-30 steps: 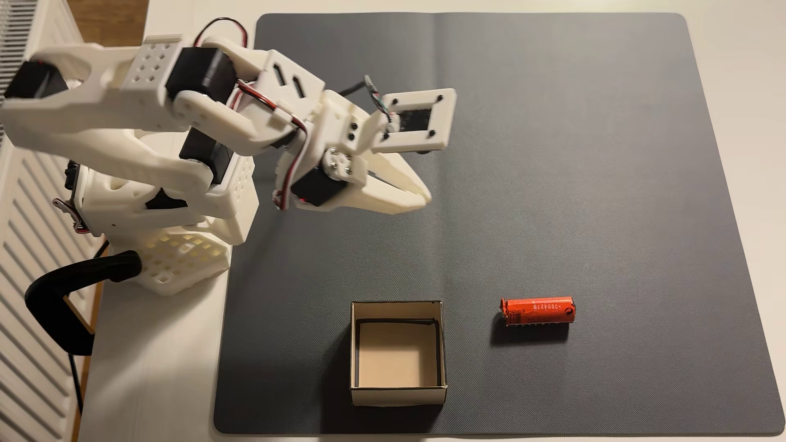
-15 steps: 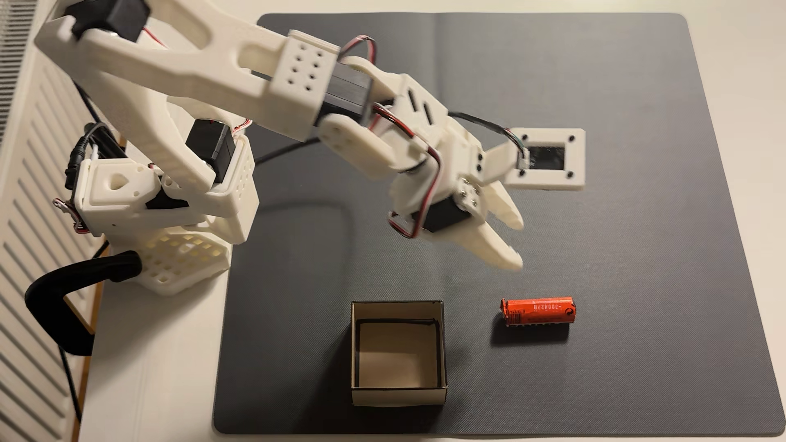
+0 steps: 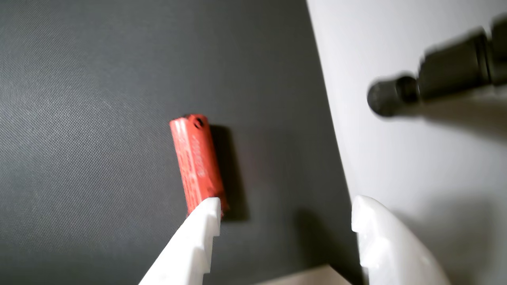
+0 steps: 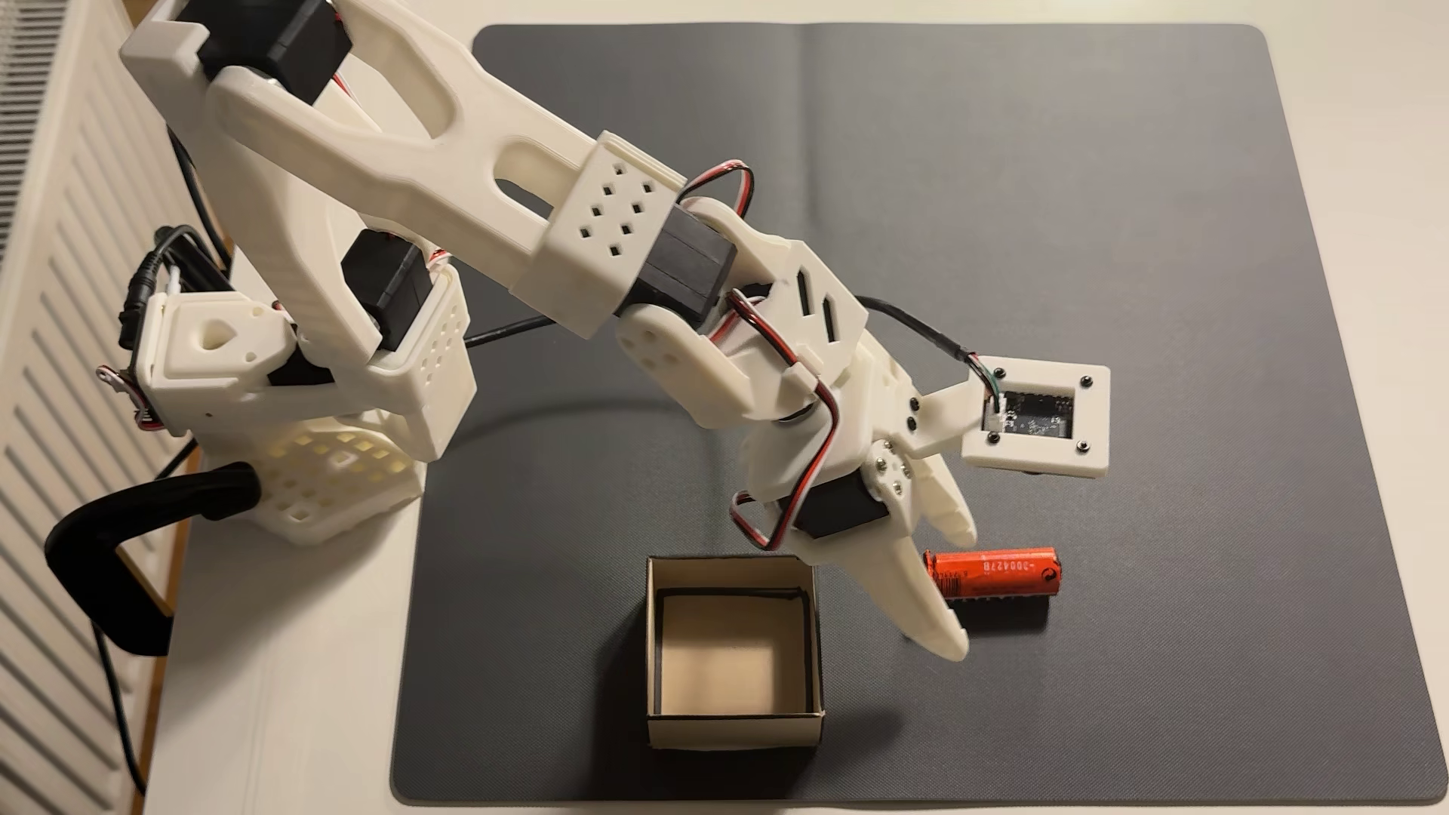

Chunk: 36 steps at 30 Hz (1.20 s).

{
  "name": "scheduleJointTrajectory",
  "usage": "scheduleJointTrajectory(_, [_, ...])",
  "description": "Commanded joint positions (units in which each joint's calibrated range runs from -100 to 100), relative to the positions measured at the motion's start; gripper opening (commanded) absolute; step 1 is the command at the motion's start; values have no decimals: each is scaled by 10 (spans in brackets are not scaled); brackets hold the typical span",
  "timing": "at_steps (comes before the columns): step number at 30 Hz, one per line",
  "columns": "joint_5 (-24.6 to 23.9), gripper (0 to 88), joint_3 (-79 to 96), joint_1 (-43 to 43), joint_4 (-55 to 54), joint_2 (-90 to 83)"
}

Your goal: Pick the red object and place it in the box

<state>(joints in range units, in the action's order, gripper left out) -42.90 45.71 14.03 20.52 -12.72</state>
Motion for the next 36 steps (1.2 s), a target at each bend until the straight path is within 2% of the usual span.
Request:
scheduleJointTrajectory(1, [-1,257,-24,4,-40,35])
scheduleJointTrajectory(18, [-25,252,-29,-28,-141,158])
scheduleJointTrajectory(32, [-31,245,-29,-43,-177,216])
scheduleJointTrajectory(36, [-28,156,-24,-42,-177,220])
